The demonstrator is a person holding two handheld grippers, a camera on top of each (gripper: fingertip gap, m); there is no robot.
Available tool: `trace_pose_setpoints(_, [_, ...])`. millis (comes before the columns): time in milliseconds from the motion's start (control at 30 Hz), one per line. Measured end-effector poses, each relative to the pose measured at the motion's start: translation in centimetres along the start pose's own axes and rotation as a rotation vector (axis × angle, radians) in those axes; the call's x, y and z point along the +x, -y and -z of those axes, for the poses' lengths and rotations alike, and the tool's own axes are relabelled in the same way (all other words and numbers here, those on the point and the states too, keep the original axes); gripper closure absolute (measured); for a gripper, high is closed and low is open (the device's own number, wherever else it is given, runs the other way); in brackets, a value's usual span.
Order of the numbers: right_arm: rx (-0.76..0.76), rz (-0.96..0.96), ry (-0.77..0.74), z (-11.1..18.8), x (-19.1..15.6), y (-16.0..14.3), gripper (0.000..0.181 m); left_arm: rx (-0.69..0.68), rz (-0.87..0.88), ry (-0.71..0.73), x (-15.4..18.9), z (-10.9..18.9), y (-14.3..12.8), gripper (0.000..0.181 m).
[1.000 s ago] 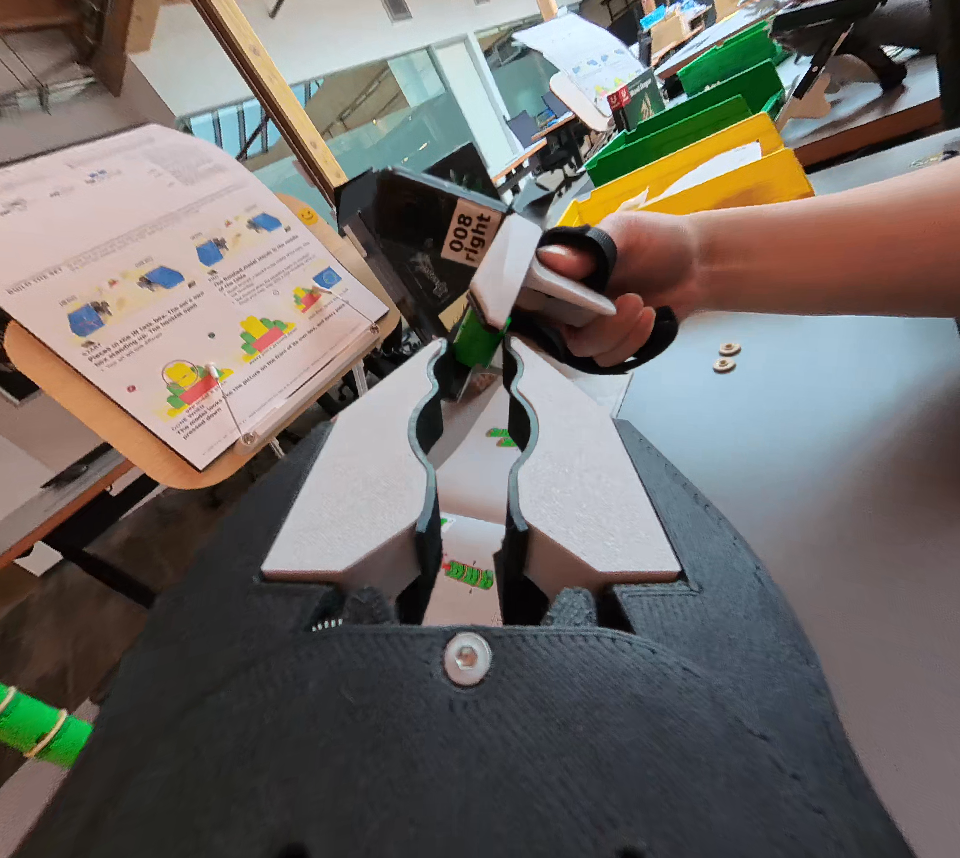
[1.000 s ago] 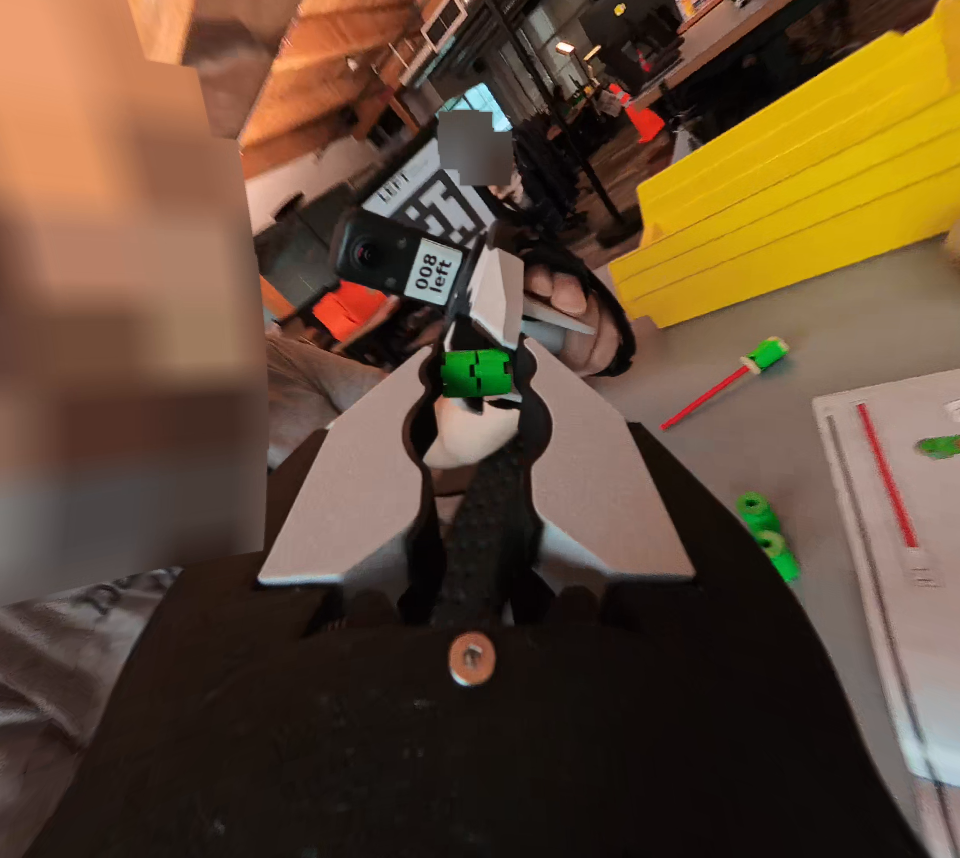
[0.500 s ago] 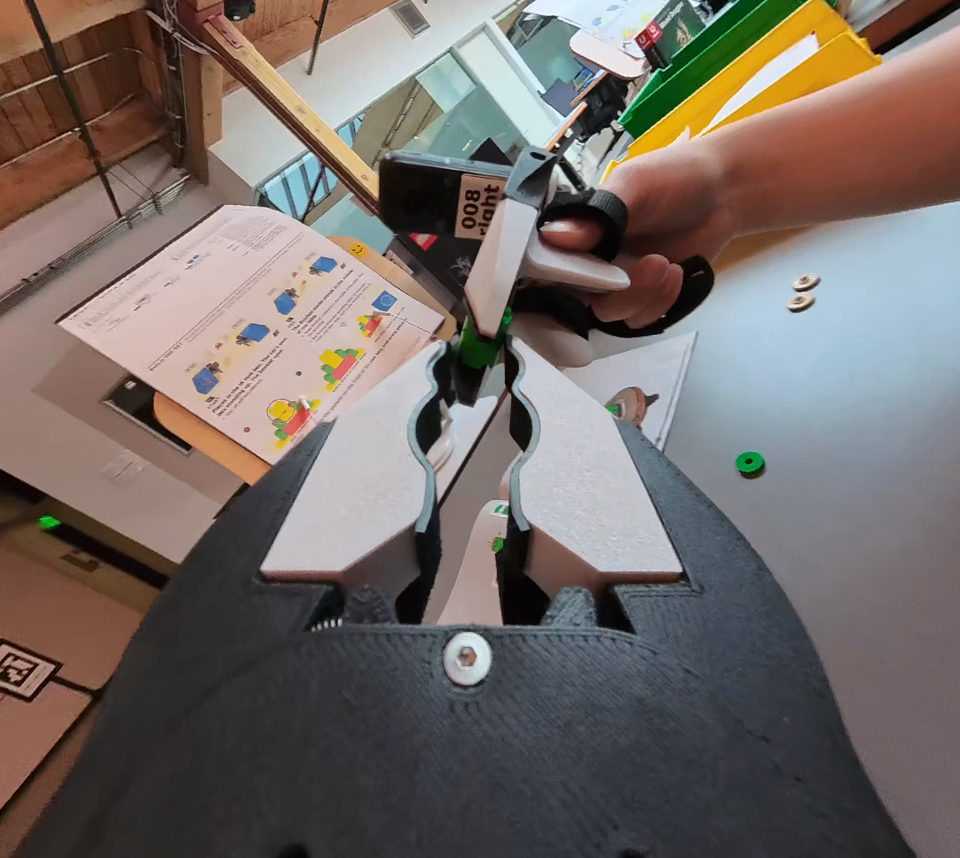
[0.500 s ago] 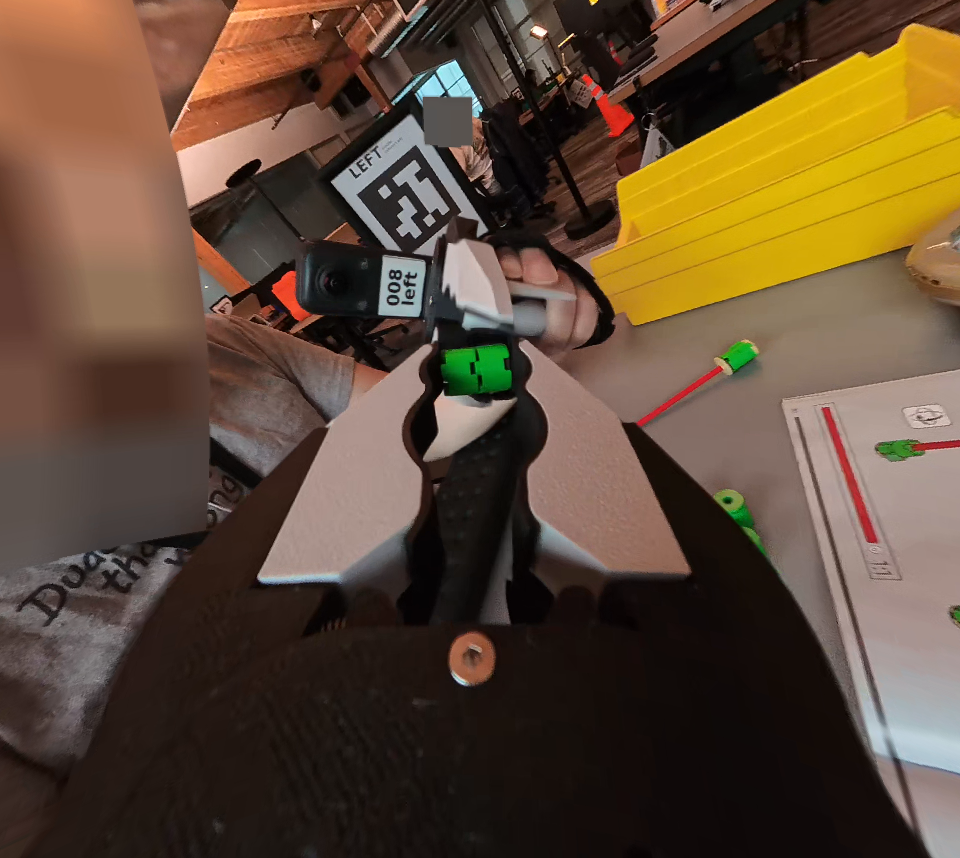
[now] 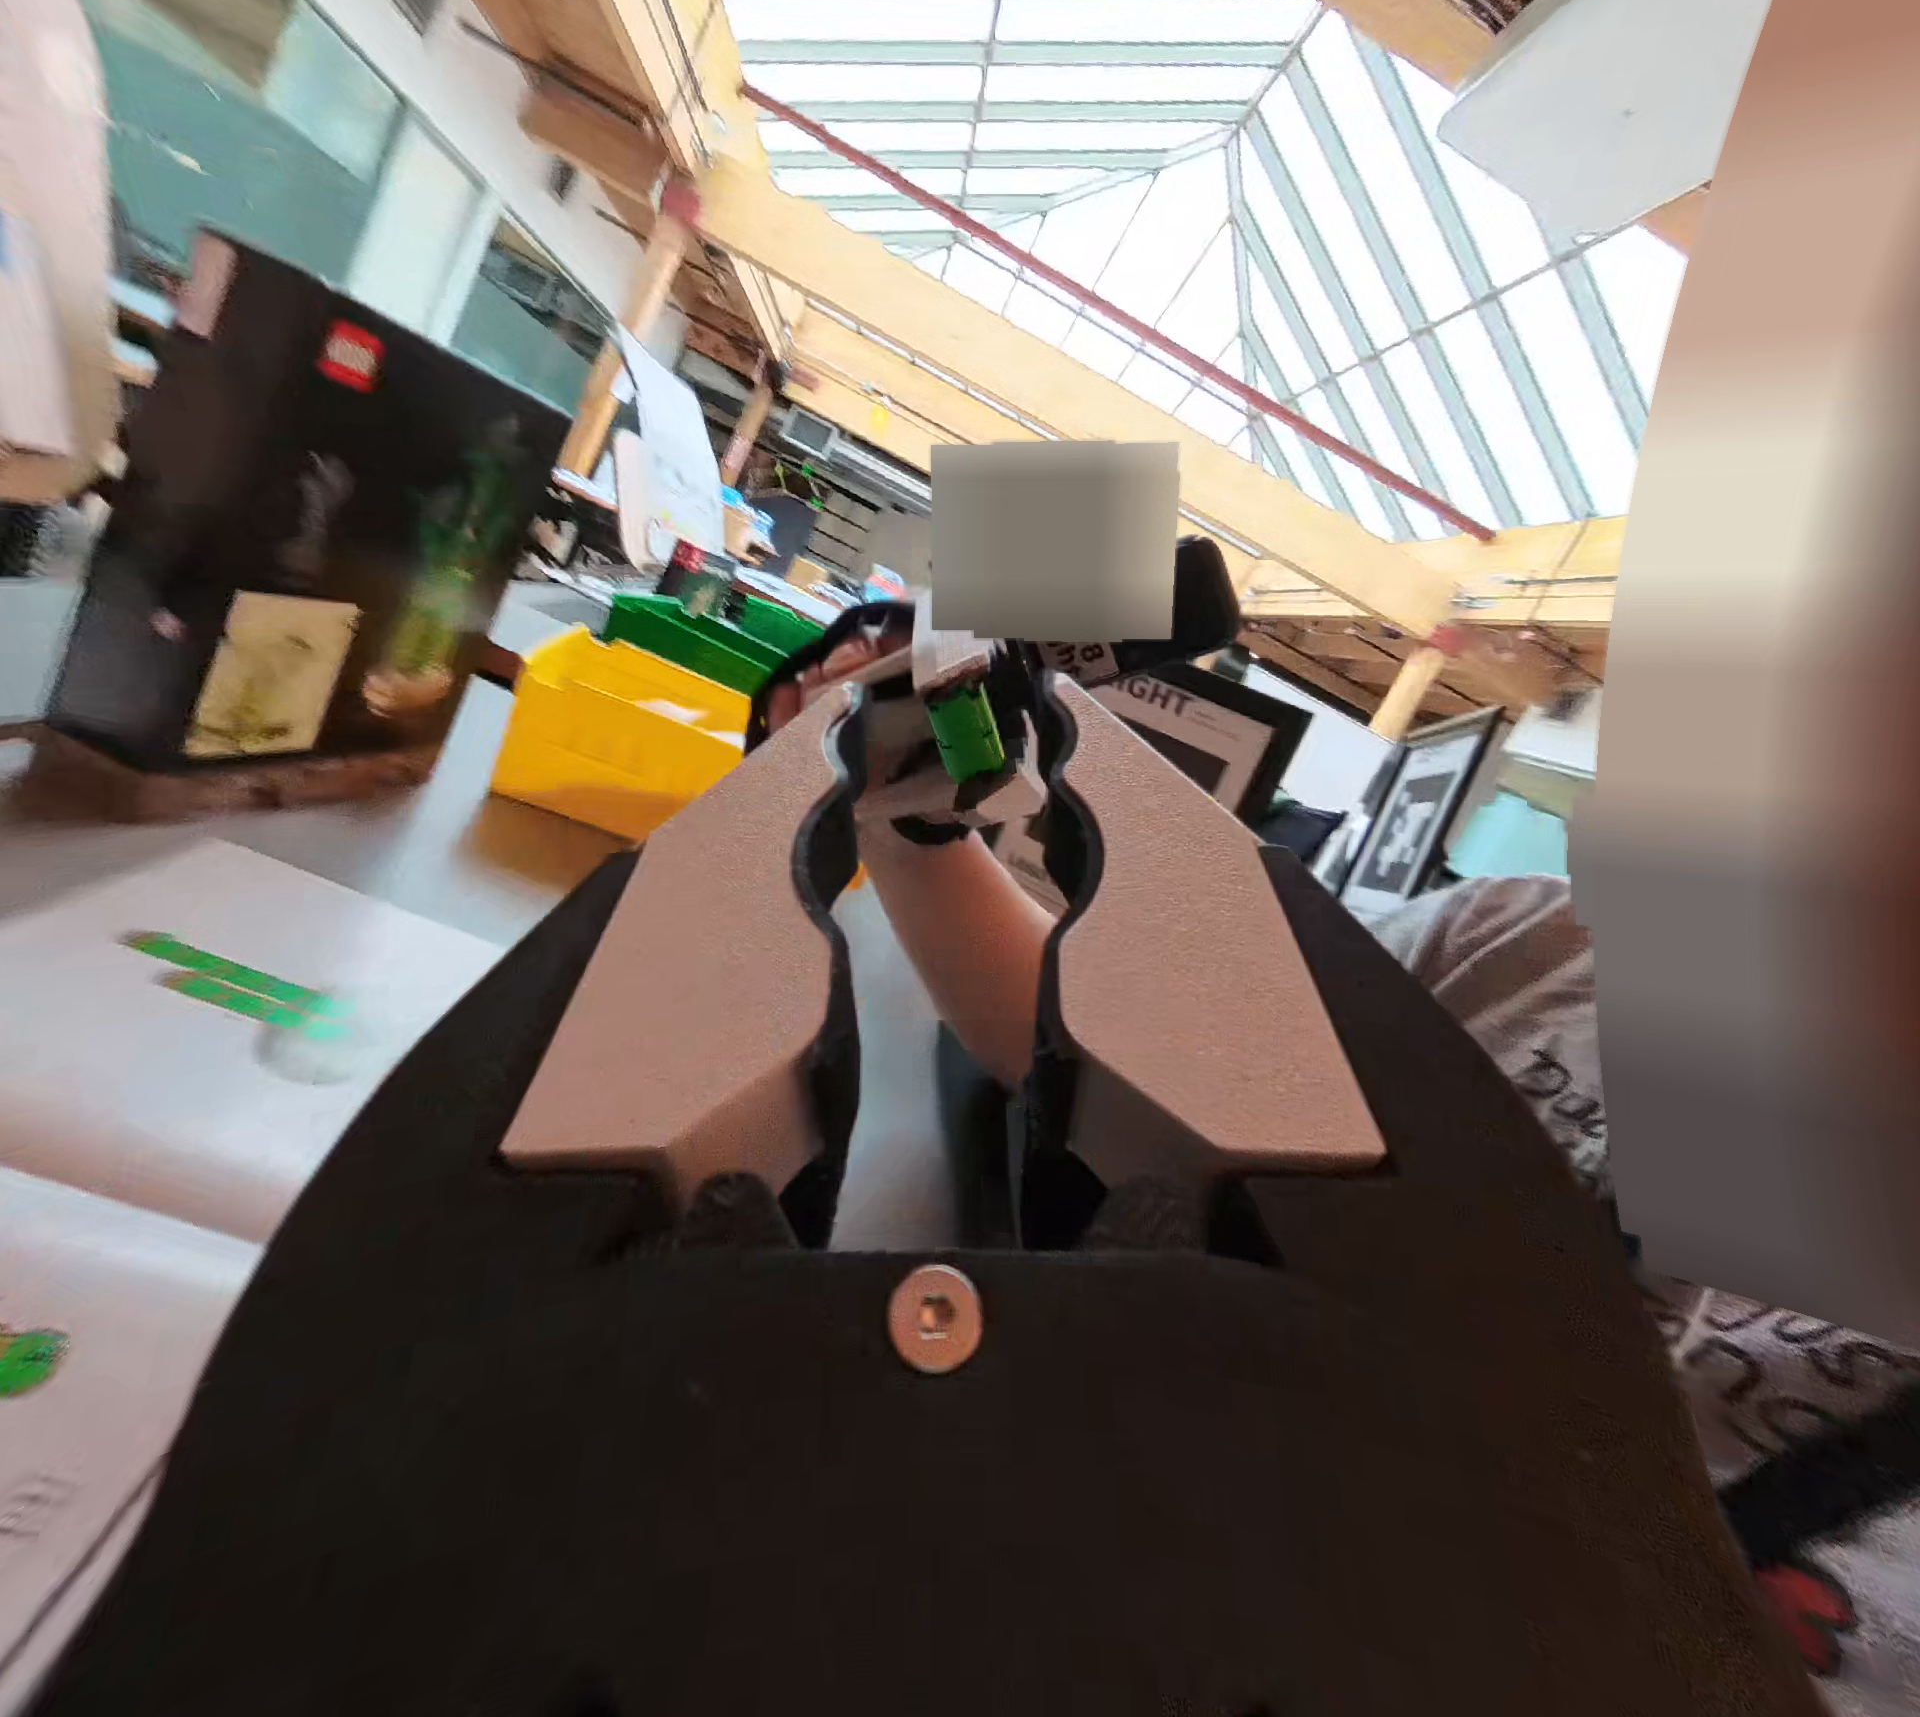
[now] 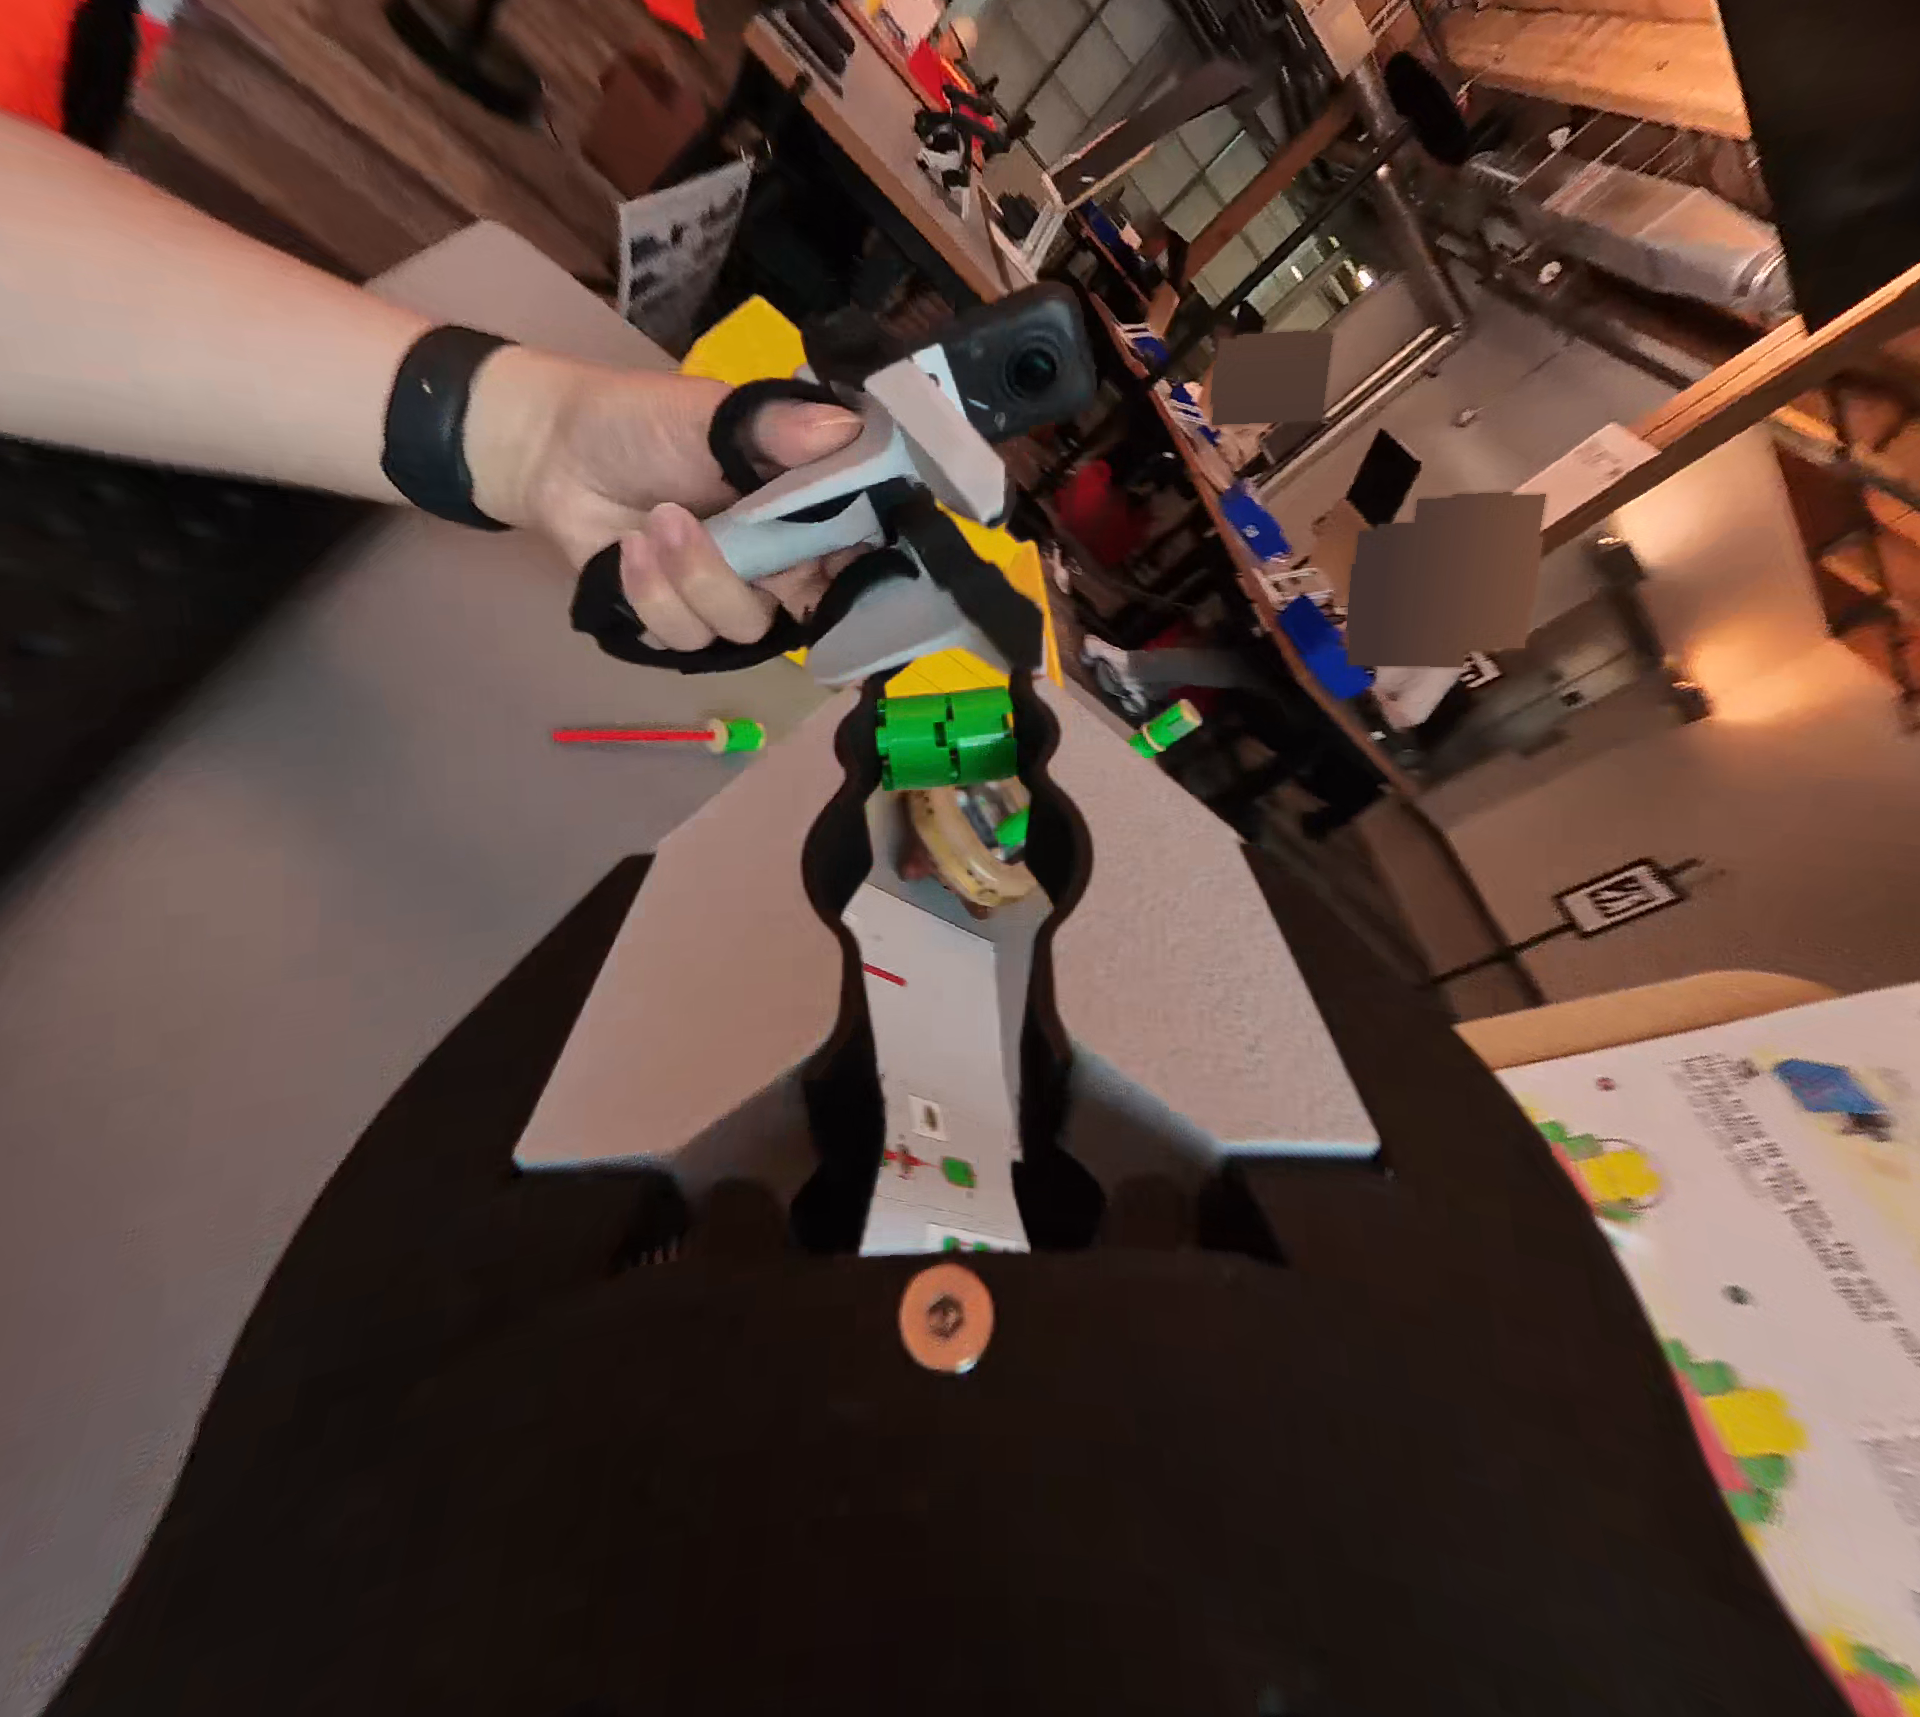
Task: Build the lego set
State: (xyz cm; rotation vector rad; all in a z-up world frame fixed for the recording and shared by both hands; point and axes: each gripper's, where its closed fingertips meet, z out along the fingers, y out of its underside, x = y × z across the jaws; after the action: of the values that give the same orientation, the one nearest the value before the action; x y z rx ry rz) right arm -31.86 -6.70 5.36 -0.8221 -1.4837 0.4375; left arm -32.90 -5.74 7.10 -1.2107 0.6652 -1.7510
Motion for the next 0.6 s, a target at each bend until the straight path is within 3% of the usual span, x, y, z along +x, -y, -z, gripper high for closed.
trace_pose_setpoints(167, [-0.052,0.147,-0.013,-1.2,-1.1,-0.4,0.158,-0.194,0.048,-0.009,-0.4,-2.1,-4.3,0.152])
trace_pose_setpoints(267, [-0.095,0.203,-0.010,-1.8,-1.6,-1.0,0.158,-0.176,0.071,-0.056,0.0,-2.5,-4.5,0.167])
trace_pose_setpoints(600, [-0.175,0.216,-0.017,-2.2,-1.8,-2.0,0.159,-0.215,0.095,-0.033,-0.8,-1.9,-4.9,0.168])
